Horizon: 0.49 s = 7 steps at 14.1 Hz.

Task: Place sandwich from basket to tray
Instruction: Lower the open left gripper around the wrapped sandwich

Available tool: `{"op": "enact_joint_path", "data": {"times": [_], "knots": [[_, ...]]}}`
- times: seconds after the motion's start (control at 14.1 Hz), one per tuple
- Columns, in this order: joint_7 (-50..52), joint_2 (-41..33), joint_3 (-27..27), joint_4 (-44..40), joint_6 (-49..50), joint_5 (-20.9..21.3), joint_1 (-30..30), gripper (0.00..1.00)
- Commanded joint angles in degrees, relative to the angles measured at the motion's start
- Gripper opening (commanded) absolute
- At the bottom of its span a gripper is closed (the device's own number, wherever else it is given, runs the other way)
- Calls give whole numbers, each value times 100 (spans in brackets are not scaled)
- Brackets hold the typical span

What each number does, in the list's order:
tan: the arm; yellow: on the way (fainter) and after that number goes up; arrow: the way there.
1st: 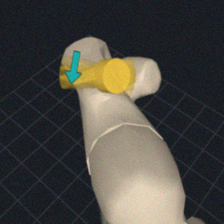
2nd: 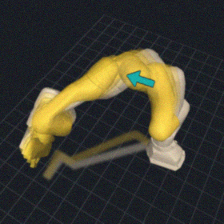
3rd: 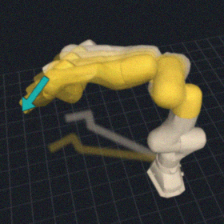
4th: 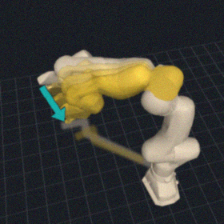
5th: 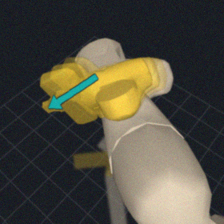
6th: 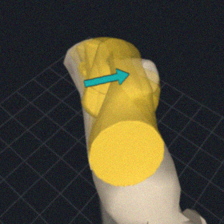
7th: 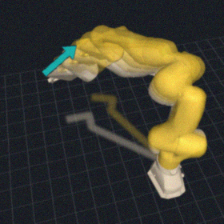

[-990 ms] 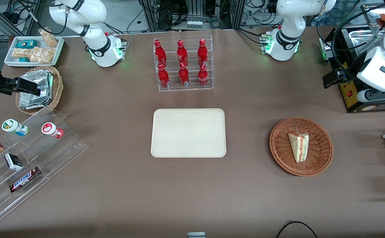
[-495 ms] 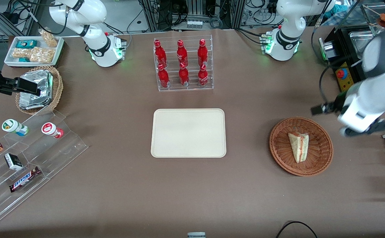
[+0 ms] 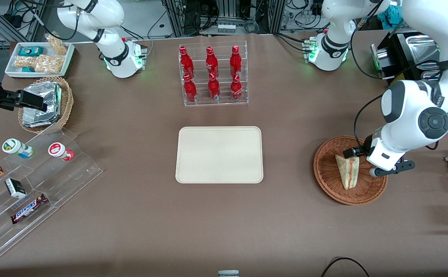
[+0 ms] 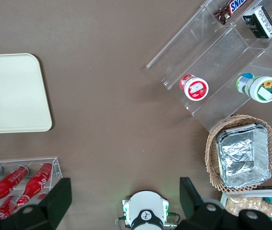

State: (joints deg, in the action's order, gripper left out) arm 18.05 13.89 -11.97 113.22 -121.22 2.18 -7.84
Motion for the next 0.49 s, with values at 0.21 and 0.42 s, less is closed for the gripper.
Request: {"op": "enact_joint_path", "data": {"times": [0.21, 0.42], "knots": [[-39, 438, -51, 289, -910, 46, -95, 100], [-47, 728, -51, 289, -1174, 46, -104, 100]]}}
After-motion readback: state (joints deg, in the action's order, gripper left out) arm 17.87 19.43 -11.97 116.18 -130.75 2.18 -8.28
